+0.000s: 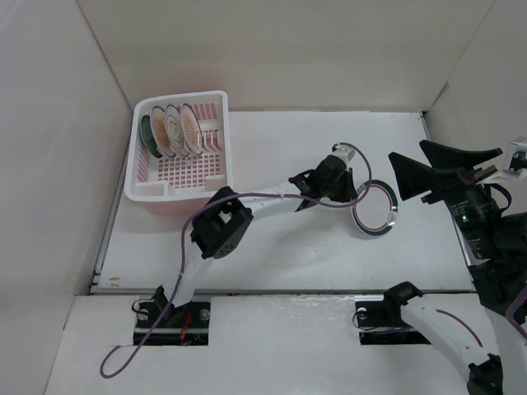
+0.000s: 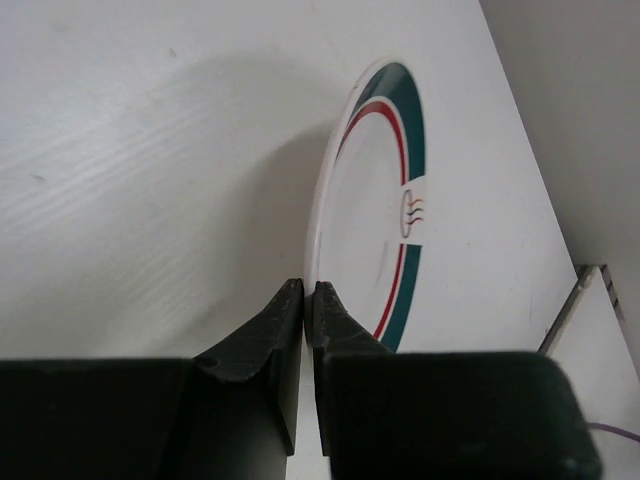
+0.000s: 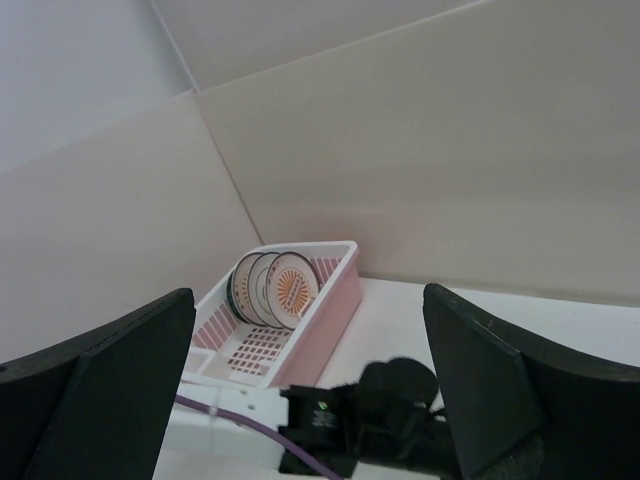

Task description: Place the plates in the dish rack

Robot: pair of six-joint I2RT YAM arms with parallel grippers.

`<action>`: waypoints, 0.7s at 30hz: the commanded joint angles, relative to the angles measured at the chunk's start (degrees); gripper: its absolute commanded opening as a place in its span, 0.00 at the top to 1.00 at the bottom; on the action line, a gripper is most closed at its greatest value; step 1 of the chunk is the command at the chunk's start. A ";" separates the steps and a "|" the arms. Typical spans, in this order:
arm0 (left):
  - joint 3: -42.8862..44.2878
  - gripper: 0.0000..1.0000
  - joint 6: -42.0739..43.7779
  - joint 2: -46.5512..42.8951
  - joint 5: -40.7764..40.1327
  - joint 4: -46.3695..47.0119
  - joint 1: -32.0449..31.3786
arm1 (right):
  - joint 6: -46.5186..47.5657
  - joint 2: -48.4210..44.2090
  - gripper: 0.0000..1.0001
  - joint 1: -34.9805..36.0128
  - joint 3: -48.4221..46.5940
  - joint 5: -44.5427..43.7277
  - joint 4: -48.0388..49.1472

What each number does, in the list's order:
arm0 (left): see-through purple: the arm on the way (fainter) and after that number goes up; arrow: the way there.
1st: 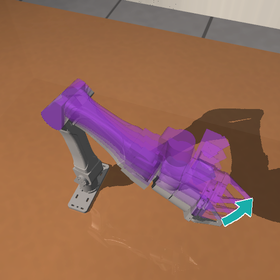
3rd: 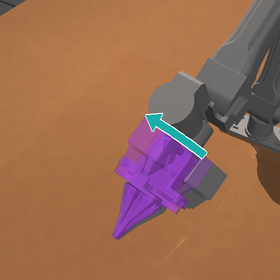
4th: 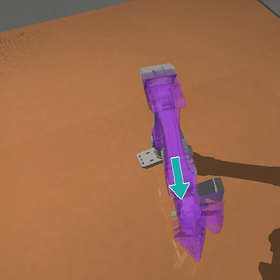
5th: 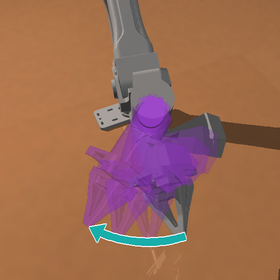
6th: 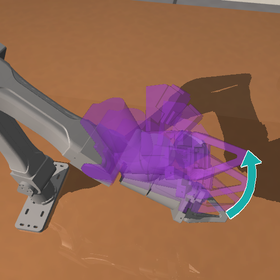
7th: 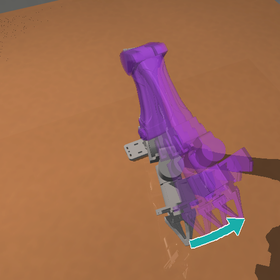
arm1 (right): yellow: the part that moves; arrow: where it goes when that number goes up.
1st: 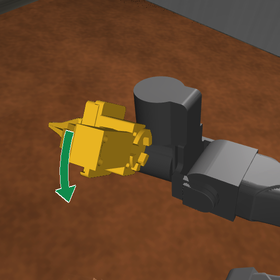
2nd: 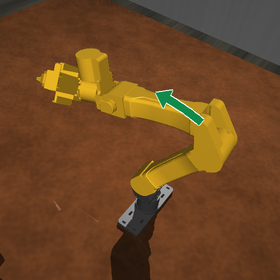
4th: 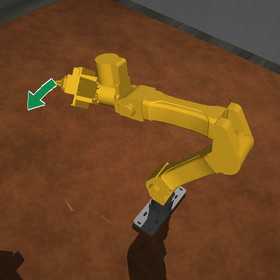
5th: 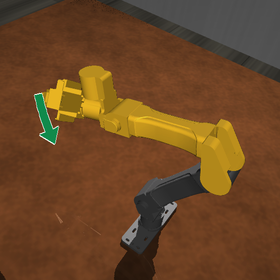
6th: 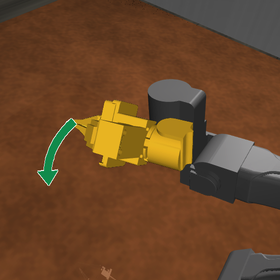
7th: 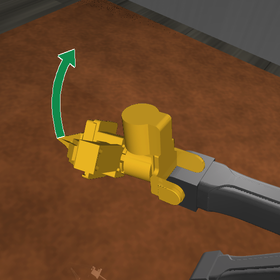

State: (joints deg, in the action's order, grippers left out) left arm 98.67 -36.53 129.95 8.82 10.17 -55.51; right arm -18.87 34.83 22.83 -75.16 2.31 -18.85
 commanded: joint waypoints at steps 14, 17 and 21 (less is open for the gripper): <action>9.08 1.00 22.46 -33.25 -27.97 -23.17 19.18 | 2.09 4.53 0.00 2.31 3.08 -6.96 6.02; 10.13 1.00 25.98 -37.91 -28.59 -26.16 23.68 | 0.86 10.68 0.00 2.31 3.08 -5.57 6.55; 9.27 1.00 30.72 -42.22 -32.98 -27.23 29.83 | -1.08 14.30 0.00 2.31 6.23 -1.69 11.20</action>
State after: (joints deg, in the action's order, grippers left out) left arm 105.89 -11.42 93.12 -19.16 -16.84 -28.16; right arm -18.50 48.10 24.51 -71.18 -1.61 -11.90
